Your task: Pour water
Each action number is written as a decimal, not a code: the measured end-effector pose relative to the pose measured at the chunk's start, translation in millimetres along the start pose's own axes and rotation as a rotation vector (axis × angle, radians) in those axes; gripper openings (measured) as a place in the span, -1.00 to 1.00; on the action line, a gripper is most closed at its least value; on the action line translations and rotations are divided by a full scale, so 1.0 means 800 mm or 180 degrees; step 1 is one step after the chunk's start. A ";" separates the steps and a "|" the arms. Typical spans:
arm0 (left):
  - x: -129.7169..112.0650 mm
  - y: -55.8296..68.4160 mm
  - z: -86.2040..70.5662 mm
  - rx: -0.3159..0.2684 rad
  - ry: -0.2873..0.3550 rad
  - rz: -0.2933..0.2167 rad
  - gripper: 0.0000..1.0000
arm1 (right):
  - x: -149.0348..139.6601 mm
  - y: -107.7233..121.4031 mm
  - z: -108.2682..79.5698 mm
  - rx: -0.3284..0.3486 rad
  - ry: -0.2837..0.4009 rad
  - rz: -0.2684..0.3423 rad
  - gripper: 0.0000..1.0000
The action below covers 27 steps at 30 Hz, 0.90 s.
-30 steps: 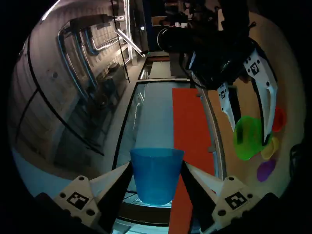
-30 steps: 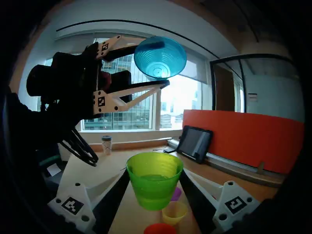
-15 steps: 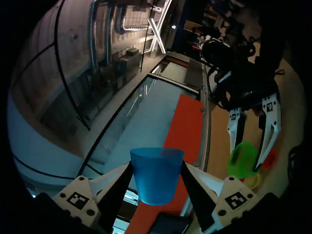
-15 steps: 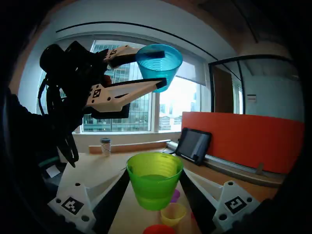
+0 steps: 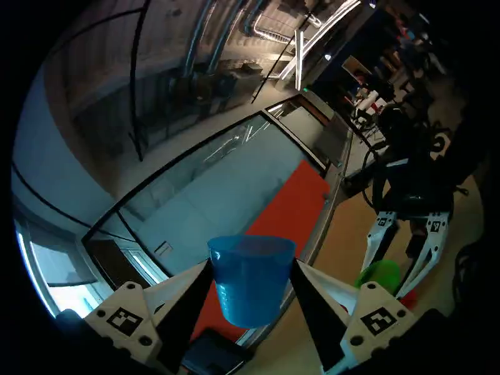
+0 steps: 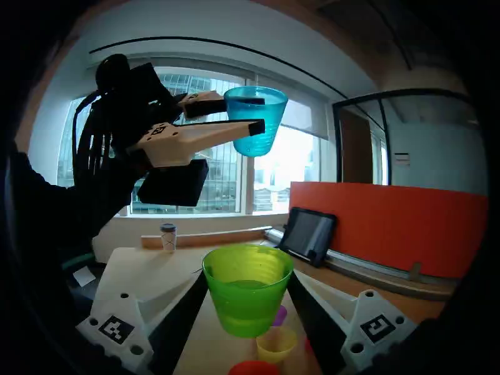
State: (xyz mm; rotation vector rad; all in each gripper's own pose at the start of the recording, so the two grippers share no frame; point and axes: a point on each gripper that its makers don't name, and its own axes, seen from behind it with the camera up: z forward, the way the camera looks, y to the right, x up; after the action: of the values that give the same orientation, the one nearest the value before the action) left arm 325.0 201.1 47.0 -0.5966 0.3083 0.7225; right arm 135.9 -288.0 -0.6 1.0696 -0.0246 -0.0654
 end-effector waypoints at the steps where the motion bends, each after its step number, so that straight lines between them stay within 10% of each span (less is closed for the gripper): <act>1: -0.001 -0.002 0.000 -0.0004 -0.0008 -0.0074 0.69 | 0.000 0.000 0.000 -0.0003 0.0002 -0.0004 0.79; 27: -0.061 -0.006 -0.004 -0.0251 -0.0265 -0.1874 0.69 | 0.007 0.006 -0.006 -0.0085 0.0034 -0.0041 0.79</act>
State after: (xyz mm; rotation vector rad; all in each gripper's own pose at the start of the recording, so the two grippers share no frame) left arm 293.6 170.5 68.7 -0.6873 0.0179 0.1909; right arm 141.9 -281.7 1.4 1.0434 -0.0071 -0.0715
